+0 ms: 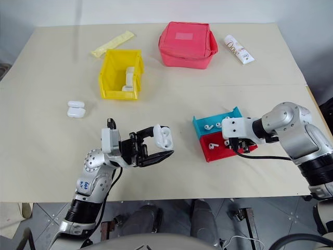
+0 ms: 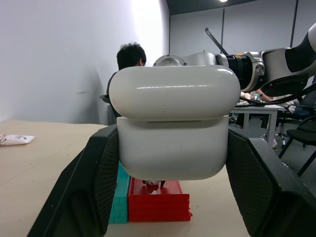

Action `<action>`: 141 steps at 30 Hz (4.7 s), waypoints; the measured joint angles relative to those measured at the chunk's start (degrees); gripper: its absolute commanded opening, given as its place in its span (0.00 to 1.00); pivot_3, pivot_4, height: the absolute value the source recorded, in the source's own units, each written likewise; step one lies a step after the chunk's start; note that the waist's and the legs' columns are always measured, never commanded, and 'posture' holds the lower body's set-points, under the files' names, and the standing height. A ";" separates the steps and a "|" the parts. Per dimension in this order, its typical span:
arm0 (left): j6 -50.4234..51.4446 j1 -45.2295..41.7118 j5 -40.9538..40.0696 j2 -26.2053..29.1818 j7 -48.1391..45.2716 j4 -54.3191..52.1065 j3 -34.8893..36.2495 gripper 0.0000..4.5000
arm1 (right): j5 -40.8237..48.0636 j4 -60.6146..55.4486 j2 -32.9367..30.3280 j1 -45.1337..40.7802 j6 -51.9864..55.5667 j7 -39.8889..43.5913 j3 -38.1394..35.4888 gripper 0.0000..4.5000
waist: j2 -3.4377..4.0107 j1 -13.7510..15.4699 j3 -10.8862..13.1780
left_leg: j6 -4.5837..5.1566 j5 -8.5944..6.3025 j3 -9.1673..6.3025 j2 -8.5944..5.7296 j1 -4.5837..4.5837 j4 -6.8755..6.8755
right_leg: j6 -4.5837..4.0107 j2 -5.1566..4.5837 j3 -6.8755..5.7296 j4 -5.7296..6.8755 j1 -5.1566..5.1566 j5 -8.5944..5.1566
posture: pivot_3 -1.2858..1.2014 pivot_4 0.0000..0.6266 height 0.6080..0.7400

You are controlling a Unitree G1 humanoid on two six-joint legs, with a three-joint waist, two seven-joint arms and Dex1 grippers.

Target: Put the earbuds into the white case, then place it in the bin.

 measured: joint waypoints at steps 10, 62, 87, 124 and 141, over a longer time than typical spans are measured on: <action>0.00 0.37 0.00 0.35 0.80 -0.17 0.01 0.62 | -1.46 2.41 0.59 -1.00 -2.32 0.53 -0.09 0.10 | -0.02 -0.04 -0.02 | 0.00 0.00 0.01 0.00 0.03 0.01 | 0.00 0.00 0.01 0.02 0.02 0.00 | 0.52 0.24 1.00; 0.44 -19.98 -0.96 -7.57 -19.24 26.34 0.80 0.62 | 53.46 -42.54 30.08 22.18 33.92 -41.47 -32.25 0.10 | -0.02 -0.06 -0.07 | 0.06 0.04 -0.10 -0.06 -0.04 0.00 | 0.02 -0.01 -0.05 0.16 0.00 0.03 | 0.52 0.24 1.00; 3.99 -22.64 -0.62 -9.75 -19.73 29.47 2.35 0.62 | 44.08 -38.02 29.67 29.14 11.48 -36.20 -25.66 0.10 | -0.02 -0.10 -0.07 | 0.05 0.04 -0.10 -0.04 -0.03 -0.01 | 0.01 0.05 -0.04 0.12 0.00 0.03 | 0.52 0.24 1.00; 2.70 -24.18 -0.20 -10.37 -22.14 31.97 5.10 0.62 | 43.28 -33.27 33.21 25.09 7.78 -36.42 -21.59 0.10 | -0.02 -0.21 -0.07 | 0.04 0.04 -0.11 -0.01 -0.03 -0.01 | 0.01 0.07 -0.04 0.15 -0.01 0.02 | 0.52 0.24 1.00; 0.28 -27.44 1.26 -9.99 -24.42 36.57 5.21 0.62 | 43.69 -36.56 28.43 26.07 10.04 -37.71 -23.62 0.10 | -0.02 -0.19 -0.06 | 0.05 0.03 -0.11 -0.01 -0.04 -0.01 | 0.01 0.08 -0.04 0.13 0.00 0.02 | 0.52 0.24 1.00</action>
